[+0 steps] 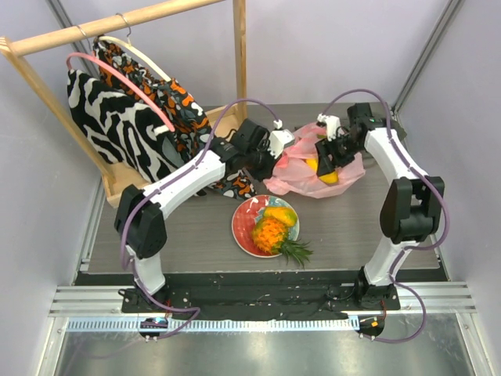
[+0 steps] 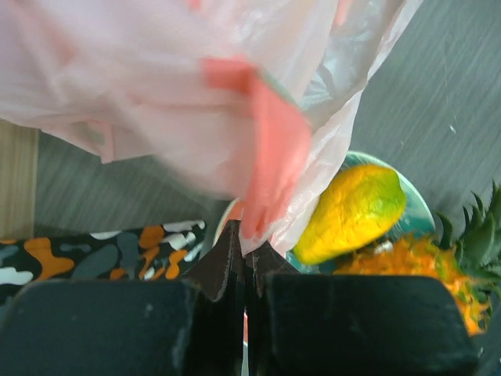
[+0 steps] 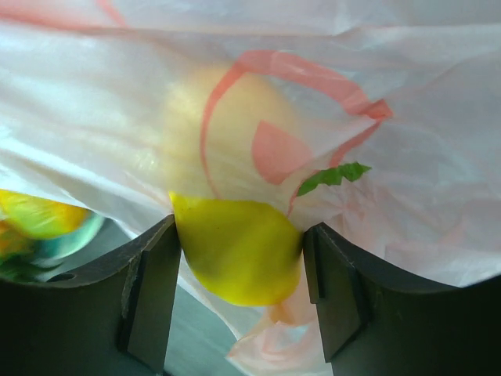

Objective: Take the fake fruits out of the plastic bag
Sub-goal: Take out the fake fruit from the plastic bag.

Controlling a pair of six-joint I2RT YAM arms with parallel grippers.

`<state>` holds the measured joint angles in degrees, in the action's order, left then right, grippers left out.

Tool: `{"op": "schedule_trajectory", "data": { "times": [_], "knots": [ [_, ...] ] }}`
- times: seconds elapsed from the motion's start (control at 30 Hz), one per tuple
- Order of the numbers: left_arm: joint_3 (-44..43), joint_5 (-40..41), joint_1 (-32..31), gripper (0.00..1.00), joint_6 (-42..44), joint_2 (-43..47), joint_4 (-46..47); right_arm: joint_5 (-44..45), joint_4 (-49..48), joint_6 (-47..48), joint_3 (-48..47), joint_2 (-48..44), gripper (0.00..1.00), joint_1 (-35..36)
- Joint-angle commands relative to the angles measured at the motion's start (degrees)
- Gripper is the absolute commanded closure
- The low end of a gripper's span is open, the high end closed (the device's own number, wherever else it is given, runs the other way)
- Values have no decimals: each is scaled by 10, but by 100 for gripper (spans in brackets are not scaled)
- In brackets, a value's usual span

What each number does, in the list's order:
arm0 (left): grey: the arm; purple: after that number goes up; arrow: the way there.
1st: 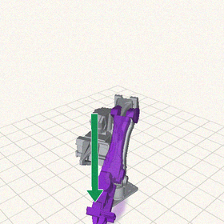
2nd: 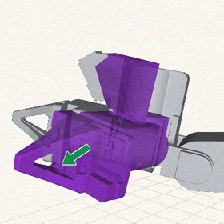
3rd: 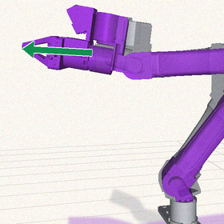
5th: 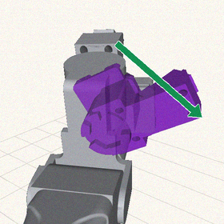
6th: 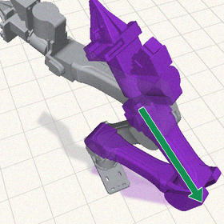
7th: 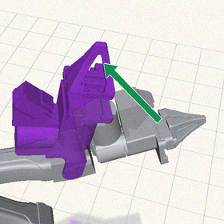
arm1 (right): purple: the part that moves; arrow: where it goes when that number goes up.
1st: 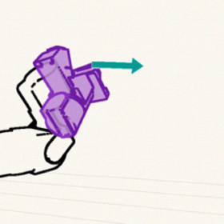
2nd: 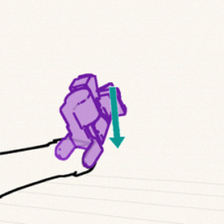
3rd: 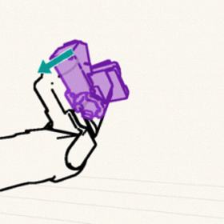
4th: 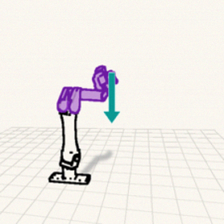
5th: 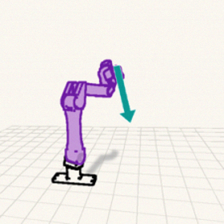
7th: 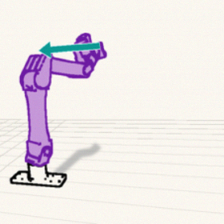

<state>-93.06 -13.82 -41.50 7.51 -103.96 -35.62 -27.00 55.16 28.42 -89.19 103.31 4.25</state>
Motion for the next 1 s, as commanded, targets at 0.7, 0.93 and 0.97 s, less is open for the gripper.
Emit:
{"op": "schedule_trajectory", "data": {
  "times": [0.7,0.93,0.97],
  "knots": [
    [-138,-16,-10,100,-115,-133,42,187,-202,-23,281,-146,45,12],
    [-129,-21,-11,100,-116,-127,40,194,-215,-28,254,-108,39,12],
    [-127,-21,-11,100,-116,-126,41,193,-209,-28,248,-108,29,11]
  ]
}}
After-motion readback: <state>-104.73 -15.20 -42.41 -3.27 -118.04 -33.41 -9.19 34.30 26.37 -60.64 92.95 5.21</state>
